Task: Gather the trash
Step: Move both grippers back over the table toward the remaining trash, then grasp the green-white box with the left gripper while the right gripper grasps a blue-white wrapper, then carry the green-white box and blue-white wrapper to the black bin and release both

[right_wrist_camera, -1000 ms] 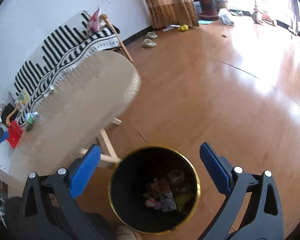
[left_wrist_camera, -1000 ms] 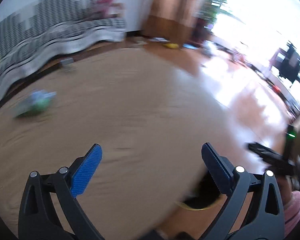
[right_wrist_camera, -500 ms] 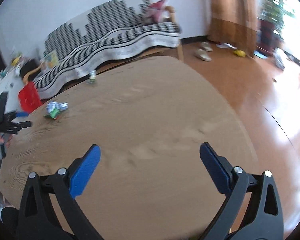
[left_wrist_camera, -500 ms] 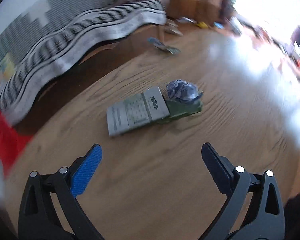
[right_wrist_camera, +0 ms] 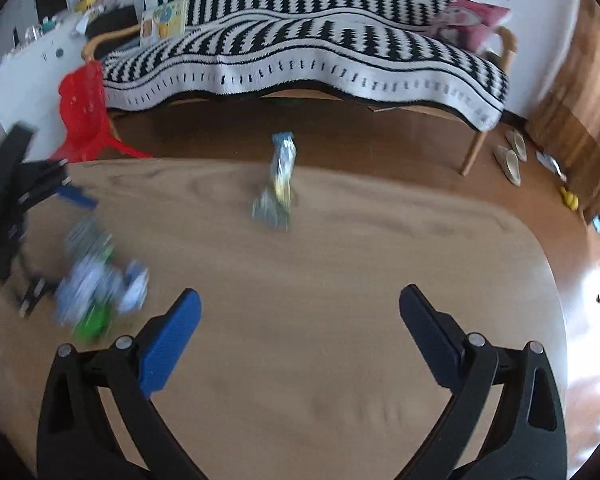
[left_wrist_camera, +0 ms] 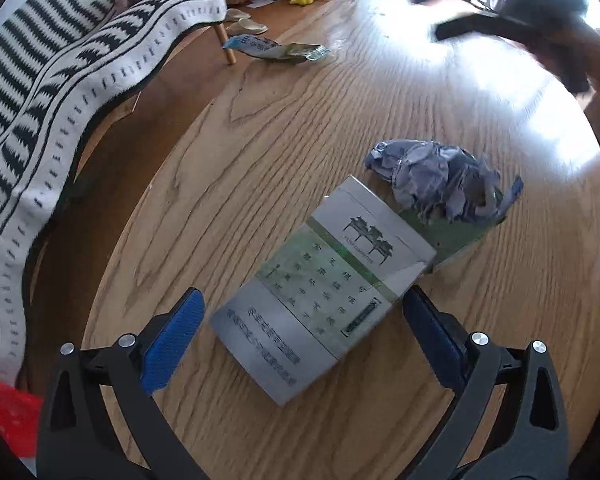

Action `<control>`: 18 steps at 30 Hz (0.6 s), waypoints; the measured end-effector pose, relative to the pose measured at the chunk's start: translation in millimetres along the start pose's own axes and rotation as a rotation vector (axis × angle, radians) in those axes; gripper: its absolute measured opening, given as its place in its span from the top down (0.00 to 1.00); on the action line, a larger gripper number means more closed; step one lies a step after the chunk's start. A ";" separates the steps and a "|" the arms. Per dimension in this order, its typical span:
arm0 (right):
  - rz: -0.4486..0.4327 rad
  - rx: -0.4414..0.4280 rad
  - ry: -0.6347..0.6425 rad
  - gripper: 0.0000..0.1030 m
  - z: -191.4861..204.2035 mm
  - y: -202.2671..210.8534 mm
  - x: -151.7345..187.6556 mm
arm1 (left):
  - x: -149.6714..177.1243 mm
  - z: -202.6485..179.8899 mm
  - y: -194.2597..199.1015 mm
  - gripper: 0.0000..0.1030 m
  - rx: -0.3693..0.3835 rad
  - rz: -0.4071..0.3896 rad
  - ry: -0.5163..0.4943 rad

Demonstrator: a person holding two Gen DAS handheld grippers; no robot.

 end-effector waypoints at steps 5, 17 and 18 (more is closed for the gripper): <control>0.043 0.006 0.003 0.16 0.5 -75.6 -52.2 | -4.6 -5.1 -3.2 0.08 0.052 -0.043 0.006; 0.021 -0.002 -0.030 0.86 -8.7 -47.6 -4.3 | -2.6 -16.3 11.7 0.45 -0.066 -0.068 0.115; 0.015 -0.008 -0.038 0.86 -6.3 -36.6 2.6 | -1.5 -18.5 15.4 0.45 -0.075 -0.060 0.117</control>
Point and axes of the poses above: each gripper's, at about its wrist camera, not at the fingertips, and y roughly against the way its jaws point, z to its left, x to its underside, the point moved 8 cm from there along -y, roughly the way its jaws point, and after that the axes turned 10 degrees about -x, right-handed, at the moved point
